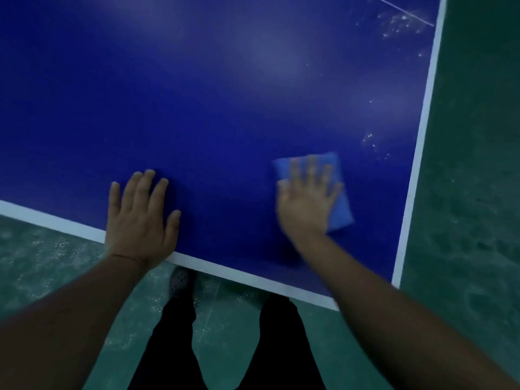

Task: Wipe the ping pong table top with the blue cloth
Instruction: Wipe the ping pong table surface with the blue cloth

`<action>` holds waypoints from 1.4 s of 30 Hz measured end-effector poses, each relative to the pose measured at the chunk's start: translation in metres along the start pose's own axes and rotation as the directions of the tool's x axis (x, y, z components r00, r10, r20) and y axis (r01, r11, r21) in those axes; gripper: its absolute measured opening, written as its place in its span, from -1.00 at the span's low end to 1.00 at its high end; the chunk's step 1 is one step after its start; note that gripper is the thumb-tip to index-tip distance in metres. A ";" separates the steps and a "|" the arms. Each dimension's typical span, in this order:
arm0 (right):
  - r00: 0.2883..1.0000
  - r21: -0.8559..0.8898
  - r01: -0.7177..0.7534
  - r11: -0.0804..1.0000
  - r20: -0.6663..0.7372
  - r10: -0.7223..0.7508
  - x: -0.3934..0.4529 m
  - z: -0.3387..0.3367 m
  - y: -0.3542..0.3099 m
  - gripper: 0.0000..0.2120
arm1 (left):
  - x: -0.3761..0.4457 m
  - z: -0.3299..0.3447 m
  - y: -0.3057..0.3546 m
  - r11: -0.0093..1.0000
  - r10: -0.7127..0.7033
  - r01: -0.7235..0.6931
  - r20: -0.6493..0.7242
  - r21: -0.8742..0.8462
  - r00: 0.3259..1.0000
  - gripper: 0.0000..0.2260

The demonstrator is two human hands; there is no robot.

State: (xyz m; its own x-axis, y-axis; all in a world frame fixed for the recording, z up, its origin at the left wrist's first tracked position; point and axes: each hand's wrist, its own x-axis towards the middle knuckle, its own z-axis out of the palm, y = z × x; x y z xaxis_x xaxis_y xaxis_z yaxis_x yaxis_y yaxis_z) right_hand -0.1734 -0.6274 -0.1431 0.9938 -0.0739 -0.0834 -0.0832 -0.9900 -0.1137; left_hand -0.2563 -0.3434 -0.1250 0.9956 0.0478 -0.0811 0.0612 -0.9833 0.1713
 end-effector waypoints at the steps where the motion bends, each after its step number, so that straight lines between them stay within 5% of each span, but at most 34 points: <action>1: 0.964 -0.009 0.266 0.964 0.027 -0.265 -0.010 0.005 -0.015 -0.47 | -0.004 0.001 0.014 0.998 -0.059 0.058 -0.029 -0.020 0.998 -0.41; 2: 0.875 -0.013 0.481 0.876 0.063 -0.480 -0.015 0.009 -0.018 -0.48 | -0.008 0.003 0.033 0.994 -0.105 0.103 -0.055 -0.042 0.993 -0.42; 4: 0.764 -0.015 0.643 0.766 0.080 -0.640 0.014 0.005 0.011 -0.49 | -0.014 0.011 0.081 0.984 -0.157 0.147 -0.094 -0.098 0.983 -0.43; 6: 0.845 -0.084 0.535 0.841 0.053 -0.532 0.075 -0.007 0.067 -0.47 | -0.016 0.023 0.135 0.973 -0.188 0.170 -0.106 -0.156 0.976 -0.45; 8: 0.962 -0.111 0.274 0.955 0.046 -0.270 0.140 -0.023 0.132 -0.46 | -0.019 0.034 0.173 0.969 -0.181 0.164 -0.081 -0.182 0.980 -0.46; 11: 0.995 0.016 -0.063 0.998 0.078 0.061 0.192 -0.051 0.194 -0.42 | -0.023 0.050 0.206 0.976 -0.163 0.155 -0.038 -0.152 0.986 -0.46; 14: 0.997 -0.035 0.076 0.996 0.026 -0.076 0.142 -0.035 0.169 -0.43 | -0.021 0.054 0.208 0.981 -0.157 0.153 -0.025 -0.119 0.987 -0.46; 16: 0.893 -0.056 0.448 0.892 0.081 -0.443 0.067 -0.020 0.145 -0.45 | -0.020 0.053 0.208 0.981 -0.165 0.162 -0.019 -0.105 0.986 -0.46; 18: 0.621 -0.026 0.782 0.623 0.122 -0.774 0.010 -0.011 0.156 -0.48 | -0.020 0.053 0.210 0.981 -0.165 0.161 -0.032 -0.107 0.986 -0.47; 19: 0.520 0.000 0.850 0.527 0.160 -0.839 0.015 -0.014 0.169 -0.49 | -0.021 0.053 0.210 0.982 -0.162 0.157 -0.034 -0.109 0.986 -0.47; 20: 0.493 0.007 0.865 0.501 0.168 -0.854 0.042 -0.019 0.182 -0.49 | -0.021 0.054 0.210 0.981 -0.161 0.156 -0.037 -0.112 0.986 -0.47; 22: 0.674 -0.073 0.738 0.671 0.123 -0.729 0.118 -0.030 0.202 -0.46 | -0.021 0.055 0.209 0.981 -0.156 0.149 -0.047 -0.124 0.987 -0.47; 24: 0.897 -0.113 0.438 0.892 0.118 -0.426 0.195 -0.046 0.217 -0.40 | -0.021 0.055 0.210 0.981 -0.149 0.140 -0.058 -0.138 0.987 -0.48; 26: 0.963 -0.056 0.258 0.964 0.099 -0.252 0.221 -0.054 0.216 -0.39 | -0.021 0.055 0.210 0.980 -0.148 0.136 -0.073 -0.146 0.986 -0.49; 28: 0.965 -0.051 0.262 0.964 0.041 -0.260 0.179 -0.043 0.199 -0.41 | -0.021 0.055 0.210 0.979 -0.146 0.132 -0.076 -0.157 0.986 -0.49; 31: 0.821 -0.059 0.571 0.819 0.040 -0.569 0.045 -0.017 0.189 -0.45 | -0.022 0.054 0.210 0.980 -0.143 0.132 -0.068 -0.147 0.987 -0.50; 33: 0.617 -0.021 0.786 0.618 0.092 -0.782 -0.026 -0.008 0.206 -0.47 | -0.023 0.053 0.210 0.982 -0.135 0.123 -0.074 -0.143 0.988 -0.50; 35: 0.432 -0.007 0.900 0.436 0.161 -0.888 -0.011 -0.016 0.223 -0.49 | -0.023 0.053 0.210 0.982 -0.123 0.109 -0.087 -0.153 0.989 -0.51; 36: 0.439 -0.056 0.899 0.435 0.146 -0.887 0.017 -0.019 0.227 -0.49 | -0.023 0.053 0.210 0.982 -0.120 0.103 -0.097 -0.156 0.988 -0.51; 37: 0.523 -0.094 0.852 0.515 0.108 -0.846 0.050 -0.024 0.229 -0.47 | -0.023 0.054 0.209 0.983 -0.111 0.094 -0.107 -0.155 0.988 -0.51; 39: 0.812 -0.100 0.583 0.806 0.082 -0.578 0.113 -0.039 0.229 -0.45 | -0.024 0.057 0.209 0.987 -0.081 0.063 -0.121 -0.150 0.989 -0.52; 40: 0.903 -0.084 0.428 0.900 0.078 -0.423 0.130 -0.042 0.228 -0.45 | -0.024 0.059 0.208 0.989 -0.060 0.041 -0.128 -0.146 0.990 -0.52; 42: 0.943 -0.063 0.332 0.941 0.032 -0.330 0.112 -0.034 0.215 -0.46 | -0.024 0.060 0.207 0.992 0.000 -0.017 -0.134 -0.126 0.991 -0.54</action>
State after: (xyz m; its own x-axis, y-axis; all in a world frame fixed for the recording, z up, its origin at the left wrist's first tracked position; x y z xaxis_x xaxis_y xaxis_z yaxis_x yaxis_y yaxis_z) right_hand -0.0774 -0.8528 -0.1431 0.9625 0.2611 -0.0729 0.2560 -0.9640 -0.0719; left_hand -0.2719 -0.5589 -0.1467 0.9962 0.0707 0.0508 0.0526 -0.9541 0.2949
